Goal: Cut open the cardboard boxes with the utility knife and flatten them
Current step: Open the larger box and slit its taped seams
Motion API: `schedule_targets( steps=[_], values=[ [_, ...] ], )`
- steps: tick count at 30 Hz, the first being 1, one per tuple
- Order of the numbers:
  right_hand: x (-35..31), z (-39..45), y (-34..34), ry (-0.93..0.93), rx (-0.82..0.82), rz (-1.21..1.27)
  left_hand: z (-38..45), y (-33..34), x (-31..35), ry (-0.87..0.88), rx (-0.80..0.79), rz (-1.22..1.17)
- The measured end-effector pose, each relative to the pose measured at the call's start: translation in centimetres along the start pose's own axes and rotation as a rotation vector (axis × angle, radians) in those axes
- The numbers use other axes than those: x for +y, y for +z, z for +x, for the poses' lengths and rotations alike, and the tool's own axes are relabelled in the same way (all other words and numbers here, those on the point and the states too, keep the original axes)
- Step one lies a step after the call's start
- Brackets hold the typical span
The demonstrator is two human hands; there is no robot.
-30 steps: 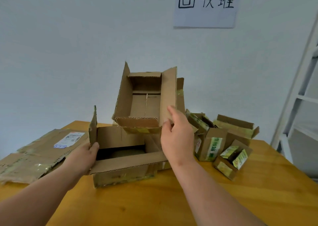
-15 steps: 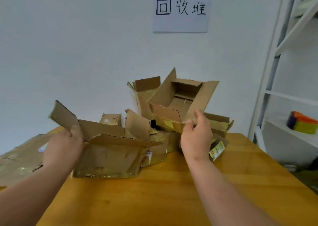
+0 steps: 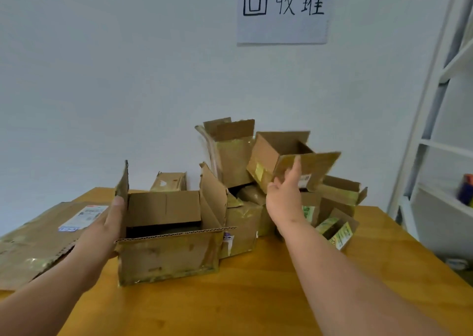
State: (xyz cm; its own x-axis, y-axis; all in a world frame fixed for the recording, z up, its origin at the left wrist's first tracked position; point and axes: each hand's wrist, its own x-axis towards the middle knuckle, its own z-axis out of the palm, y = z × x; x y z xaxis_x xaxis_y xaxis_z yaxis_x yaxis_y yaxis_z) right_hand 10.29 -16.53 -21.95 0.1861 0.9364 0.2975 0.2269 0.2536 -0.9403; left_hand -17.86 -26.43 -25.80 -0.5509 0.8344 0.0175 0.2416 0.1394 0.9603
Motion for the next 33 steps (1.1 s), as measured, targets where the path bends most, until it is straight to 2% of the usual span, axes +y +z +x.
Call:
schedule_targets(
  steps=[5,8,11,14,18,21,23,27,33],
  values=[
    [2.5,1.3,0.4,0.091,-0.105,-0.197,1.5,-0.2,-1.4,-0.04,-0.006,-0.099],
    [3.3,0.8,0.7,0.036,-0.028,-0.368,1.8,-0.5,-2.7,-0.053,-0.066,-0.167],
    [4.1,0.0,0.9,0.033,0.048,-0.449,2.6,-1.2,-4.0,-0.043,-0.073,-0.114],
    [5.0,-1.7,1.3,-0.012,-0.08,-0.548,2.9,-1.6,-4.7,-0.02,-0.112,-0.07],
    [5.9,-5.1,2.8,-0.128,-0.37,-0.62,2.3,-1.8,-4.8,-0.019,-0.114,-0.089],
    [6.1,-7.3,4.2,-0.045,-0.599,-0.55,1.5,-1.4,-4.6,-0.063,-0.099,-0.091],
    [5.9,-8.2,5.1,0.026,-0.682,-0.513,0.7,-1.2,-4.3,-0.1,-0.071,-0.089],
    [5.2,-9.5,6.0,0.074,-0.728,-0.409,-1.3,-1.8,-3.4,-0.076,-0.08,-0.028],
    [4.3,-11.4,6.3,0.314,-0.783,0.052,-4.2,-2.6,-1.7,-0.033,-0.259,0.166]
  ],
)
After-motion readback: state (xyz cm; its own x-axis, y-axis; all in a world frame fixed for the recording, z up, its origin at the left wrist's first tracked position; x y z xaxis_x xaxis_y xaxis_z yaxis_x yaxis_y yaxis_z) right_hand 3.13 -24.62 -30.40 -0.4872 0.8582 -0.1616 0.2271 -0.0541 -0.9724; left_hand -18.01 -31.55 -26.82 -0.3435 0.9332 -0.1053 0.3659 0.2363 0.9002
